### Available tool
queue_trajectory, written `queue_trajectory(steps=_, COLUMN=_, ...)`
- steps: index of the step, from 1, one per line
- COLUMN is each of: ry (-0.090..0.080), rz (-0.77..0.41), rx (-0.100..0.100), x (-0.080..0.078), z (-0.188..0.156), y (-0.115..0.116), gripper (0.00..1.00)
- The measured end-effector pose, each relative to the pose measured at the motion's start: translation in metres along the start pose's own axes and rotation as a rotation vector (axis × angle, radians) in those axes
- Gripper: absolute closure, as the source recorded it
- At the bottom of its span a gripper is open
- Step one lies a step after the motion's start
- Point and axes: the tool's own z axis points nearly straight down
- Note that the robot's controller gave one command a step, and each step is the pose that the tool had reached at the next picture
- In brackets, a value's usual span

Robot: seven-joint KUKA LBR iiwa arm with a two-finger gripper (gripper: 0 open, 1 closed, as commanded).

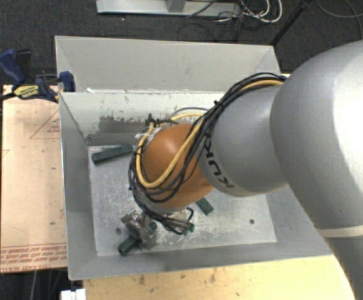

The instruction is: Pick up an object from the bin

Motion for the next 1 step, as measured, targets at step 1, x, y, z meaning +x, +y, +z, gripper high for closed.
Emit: queue_trajectory(steps=1, ry=-0.006, rz=-0.006, rx=0.003, x=0.0062, z=-0.1753, y=-0.0032, gripper=1.00)
